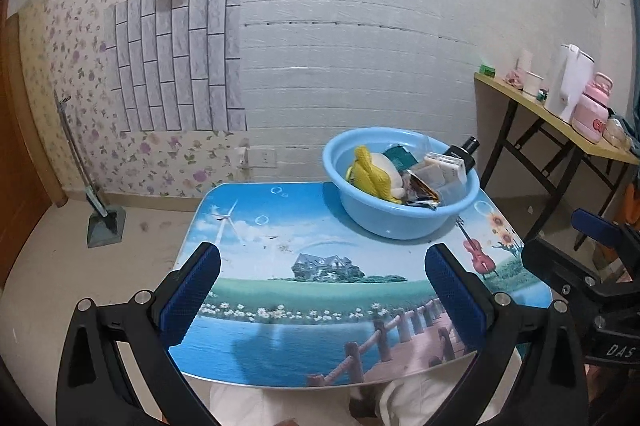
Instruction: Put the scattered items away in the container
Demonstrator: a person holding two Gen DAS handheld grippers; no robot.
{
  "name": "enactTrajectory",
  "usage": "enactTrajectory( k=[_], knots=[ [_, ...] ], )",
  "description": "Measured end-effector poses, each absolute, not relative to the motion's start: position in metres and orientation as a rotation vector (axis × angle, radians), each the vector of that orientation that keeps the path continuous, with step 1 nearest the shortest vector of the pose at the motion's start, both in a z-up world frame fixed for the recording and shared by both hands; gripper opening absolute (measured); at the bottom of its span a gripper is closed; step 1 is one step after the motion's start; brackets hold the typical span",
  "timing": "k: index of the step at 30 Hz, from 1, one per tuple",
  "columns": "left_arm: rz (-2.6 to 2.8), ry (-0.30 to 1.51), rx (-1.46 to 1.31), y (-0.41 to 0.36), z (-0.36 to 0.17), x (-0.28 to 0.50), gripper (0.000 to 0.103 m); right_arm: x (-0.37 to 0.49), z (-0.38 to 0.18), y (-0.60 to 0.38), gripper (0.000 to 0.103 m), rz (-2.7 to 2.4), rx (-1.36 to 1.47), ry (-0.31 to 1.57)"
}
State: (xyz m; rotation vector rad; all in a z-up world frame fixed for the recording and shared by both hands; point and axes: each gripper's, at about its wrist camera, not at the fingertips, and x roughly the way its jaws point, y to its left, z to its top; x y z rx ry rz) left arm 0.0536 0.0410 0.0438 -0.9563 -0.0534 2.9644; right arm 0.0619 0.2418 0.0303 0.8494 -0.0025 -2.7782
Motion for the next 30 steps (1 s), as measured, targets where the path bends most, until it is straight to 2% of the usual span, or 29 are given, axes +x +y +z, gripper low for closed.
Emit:
enactTrajectory(
  k=[11, 20, 26, 30],
  knots=[
    [2.933, -0.135, -1.045, 0.017, 0.027, 0.032, 0.103, 0.041, 0.027, 0.236, 0.103, -2.779, 0.862, 0.005],
    [2.951, -0.125, -1.086, 0.012, 0.013, 0.01, 0.103, 0.023, 0.018, 0.231, 0.103, -2.758, 0.906, 0.029],
    [2.919, -0.199, -1.122, 0.005, 0.004, 0.0, 0.103, 0.011, 0.012, 0.23, 0.103, -2.742, 0.926, 0.039],
    [2.943, -0.163, -1.123, 0.009, 0.0, 0.002, 0.103, 0.004, 0.005, 0.231, 0.103, -2.729, 0.95, 0.03]
  ],
)
